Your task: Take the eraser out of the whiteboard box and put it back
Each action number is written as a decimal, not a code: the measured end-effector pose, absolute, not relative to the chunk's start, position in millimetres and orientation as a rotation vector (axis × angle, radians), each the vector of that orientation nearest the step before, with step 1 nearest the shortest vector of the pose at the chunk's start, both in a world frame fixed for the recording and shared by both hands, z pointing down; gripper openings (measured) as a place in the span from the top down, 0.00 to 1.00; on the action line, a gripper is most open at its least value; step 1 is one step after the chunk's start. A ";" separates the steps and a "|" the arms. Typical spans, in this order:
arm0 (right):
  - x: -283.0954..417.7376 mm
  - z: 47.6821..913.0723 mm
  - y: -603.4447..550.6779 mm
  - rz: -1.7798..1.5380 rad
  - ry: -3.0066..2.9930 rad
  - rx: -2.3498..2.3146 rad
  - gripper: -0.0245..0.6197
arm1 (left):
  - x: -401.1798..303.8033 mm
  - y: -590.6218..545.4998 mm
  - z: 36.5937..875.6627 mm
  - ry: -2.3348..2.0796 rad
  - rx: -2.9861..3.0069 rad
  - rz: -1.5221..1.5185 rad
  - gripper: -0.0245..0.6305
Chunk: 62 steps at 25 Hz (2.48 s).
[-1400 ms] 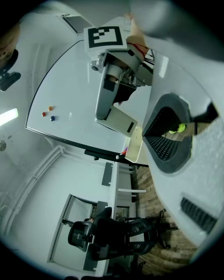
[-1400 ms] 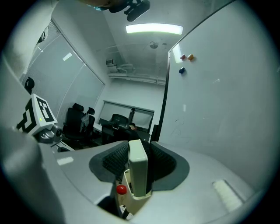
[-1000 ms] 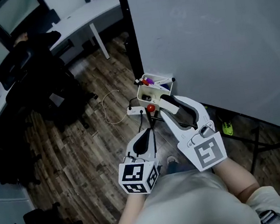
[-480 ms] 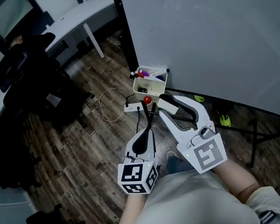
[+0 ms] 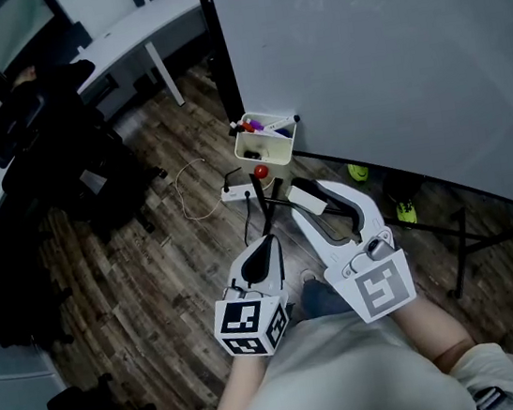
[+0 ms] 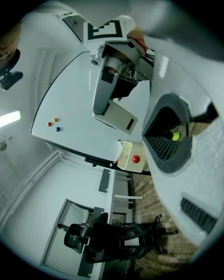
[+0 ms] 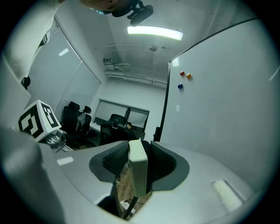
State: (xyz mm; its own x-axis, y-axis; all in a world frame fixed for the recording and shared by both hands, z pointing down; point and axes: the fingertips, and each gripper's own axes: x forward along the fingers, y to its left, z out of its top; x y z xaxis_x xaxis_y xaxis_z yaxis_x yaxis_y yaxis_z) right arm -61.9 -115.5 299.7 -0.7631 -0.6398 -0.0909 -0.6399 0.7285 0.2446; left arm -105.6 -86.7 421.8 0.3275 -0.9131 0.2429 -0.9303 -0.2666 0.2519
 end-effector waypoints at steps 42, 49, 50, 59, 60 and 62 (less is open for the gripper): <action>-60.9 293.5 -133.3 0.429 2.916 -1.029 0.70 | -104.9 -104.7 415.8 -1.695 2.235 0.051 0.96; -71.3 293.7 -157.3 0.428 2.919 -1.015 0.70 | -114.5 -123.1 417.9 -1.712 2.221 0.070 0.96; -73.1 294.1 -160.5 0.429 2.921 -1.011 0.70 | -116.0 -125.7 417.8 -1.715 2.219 0.069 0.96; -88.0 298.2 -185.2 0.441 2.954 -0.961 0.70 | -126.4 -145.8 417.2 -1.743 2.187 0.069 0.96; -89.4 299.2 -188.1 0.443 2.957 -0.954 0.70 | -127.3 -148.0 417.6 -1.747 2.183 0.069 0.96; -92.2 301.7 -193.8 0.443 2.967 -0.940 0.70 | -129.1 -152.0 418.6 -1.755 2.173 0.068 0.96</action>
State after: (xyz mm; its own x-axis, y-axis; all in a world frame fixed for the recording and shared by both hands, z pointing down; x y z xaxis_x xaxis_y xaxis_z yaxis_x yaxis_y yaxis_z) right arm -92.2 -193.8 301.7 -0.8213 -0.5645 -0.0828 -0.5641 0.7815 0.2665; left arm -129.1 -152.0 418.6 0.2331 -0.9396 0.2507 -0.9561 -0.1744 0.2354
